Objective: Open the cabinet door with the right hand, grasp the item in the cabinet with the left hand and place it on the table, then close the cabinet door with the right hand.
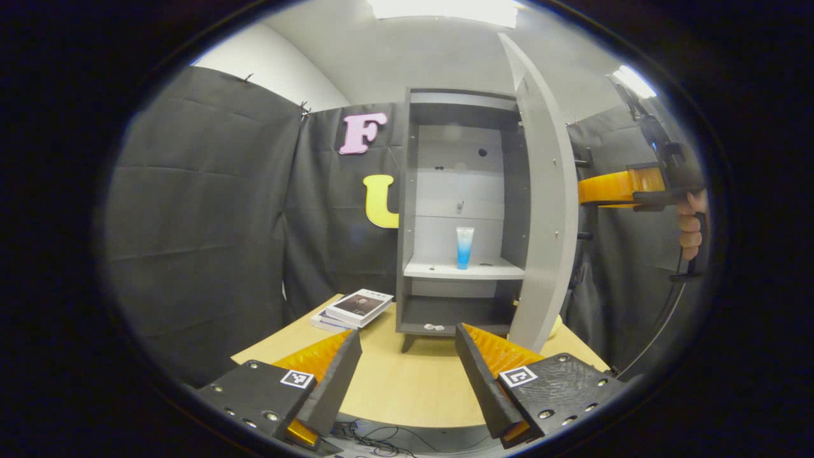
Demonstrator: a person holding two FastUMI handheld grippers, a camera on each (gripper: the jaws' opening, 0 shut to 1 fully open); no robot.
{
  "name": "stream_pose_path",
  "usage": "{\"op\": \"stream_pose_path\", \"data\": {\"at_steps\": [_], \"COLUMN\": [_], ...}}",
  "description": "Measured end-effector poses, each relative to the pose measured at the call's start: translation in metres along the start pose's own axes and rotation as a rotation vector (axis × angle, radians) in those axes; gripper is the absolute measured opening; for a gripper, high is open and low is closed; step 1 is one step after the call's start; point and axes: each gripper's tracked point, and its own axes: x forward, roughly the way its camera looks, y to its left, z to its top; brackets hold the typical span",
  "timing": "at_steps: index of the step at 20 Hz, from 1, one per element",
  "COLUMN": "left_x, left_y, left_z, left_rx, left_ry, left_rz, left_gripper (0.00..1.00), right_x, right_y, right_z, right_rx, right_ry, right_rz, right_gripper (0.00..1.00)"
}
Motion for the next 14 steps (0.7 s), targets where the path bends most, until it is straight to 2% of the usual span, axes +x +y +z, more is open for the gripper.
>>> {"op": "stream_pose_path", "data": {"at_steps": [6, 7, 8, 12, 14], "left_x": [0.011, 0.016, 0.021, 0.039, 0.045], "left_y": [-0.037, -0.043, -0.05, -0.076, -0.088], "left_z": [0.001, 0.0, 0.0, -0.005, -0.011], "left_rx": [0.014, 0.018, 0.023, 0.027, 0.025], "left_ry": [0.004, 0.005, 0.006, 0.01, 0.023], "left_rz": [-0.06, -0.073, -0.088, -0.141, -0.163], "left_gripper": [0.9, 0.9, 0.9, 0.9, 0.9], "right_x": [-0.003, -0.004, -0.005, -0.011, -0.023], "right_y": [-0.009, -0.011, -0.012, -0.024, -0.039], "right_z": [-0.002, -0.001, -0.001, 0.0, 0.003], "right_rx": [0.017, 0.019, 0.023, 0.041, 0.047], "right_ry": [0.014, 0.012, 0.009, 0.004, 0.002], "right_rz": [-0.056, -0.068, -0.081, -0.139, -0.16], "right_gripper": [0.08, 0.05, 0.08, 0.08, 0.04]}}
